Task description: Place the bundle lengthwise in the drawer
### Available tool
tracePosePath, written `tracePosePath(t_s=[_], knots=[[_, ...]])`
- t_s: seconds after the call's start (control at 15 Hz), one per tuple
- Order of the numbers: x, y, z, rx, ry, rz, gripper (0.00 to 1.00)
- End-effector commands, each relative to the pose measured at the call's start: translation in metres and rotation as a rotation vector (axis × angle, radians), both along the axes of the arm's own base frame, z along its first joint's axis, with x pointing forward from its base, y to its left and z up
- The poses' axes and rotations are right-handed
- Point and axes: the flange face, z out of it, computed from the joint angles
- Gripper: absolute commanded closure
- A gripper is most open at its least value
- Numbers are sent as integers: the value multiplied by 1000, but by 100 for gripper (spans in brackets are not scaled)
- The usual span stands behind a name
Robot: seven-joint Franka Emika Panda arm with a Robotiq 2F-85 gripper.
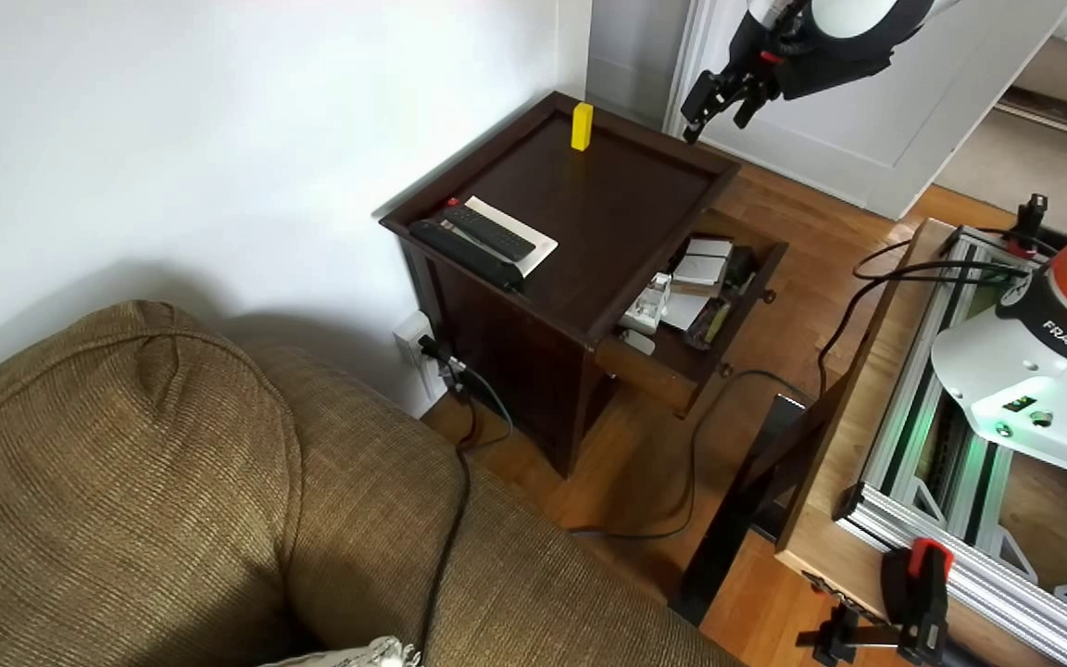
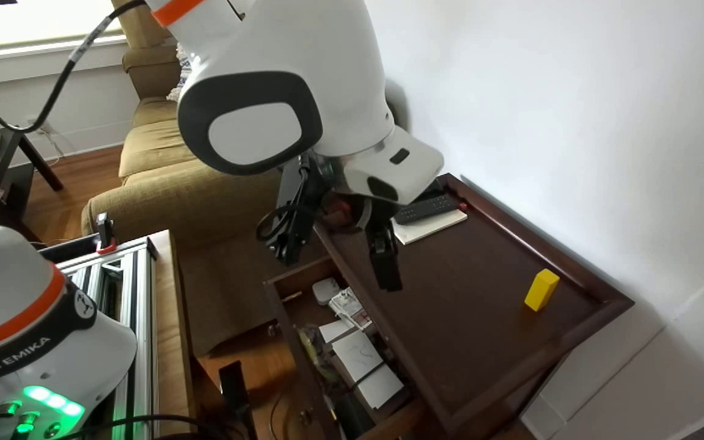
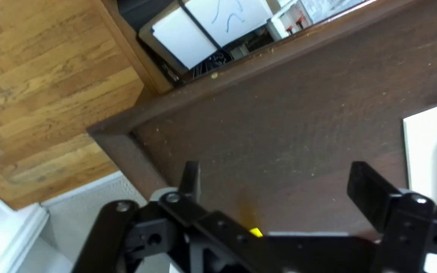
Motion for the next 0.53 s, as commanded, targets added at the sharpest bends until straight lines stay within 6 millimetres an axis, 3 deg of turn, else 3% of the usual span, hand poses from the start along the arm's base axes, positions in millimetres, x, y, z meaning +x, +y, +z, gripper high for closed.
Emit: tracePosePath(t_s=[0.0, 0.13, 0.2, 0.27, 0.33, 0.47], knots=[[6, 2, 42, -108, -51, 168, 0], [13, 0, 65, -177, -121, 243, 0], [-1, 4, 73, -203, -162, 277, 0], [4, 6, 81, -218, -210, 309, 0], [16, 3, 69, -178, -158, 246, 0], [13, 5, 80, -201, -199, 279, 0]])
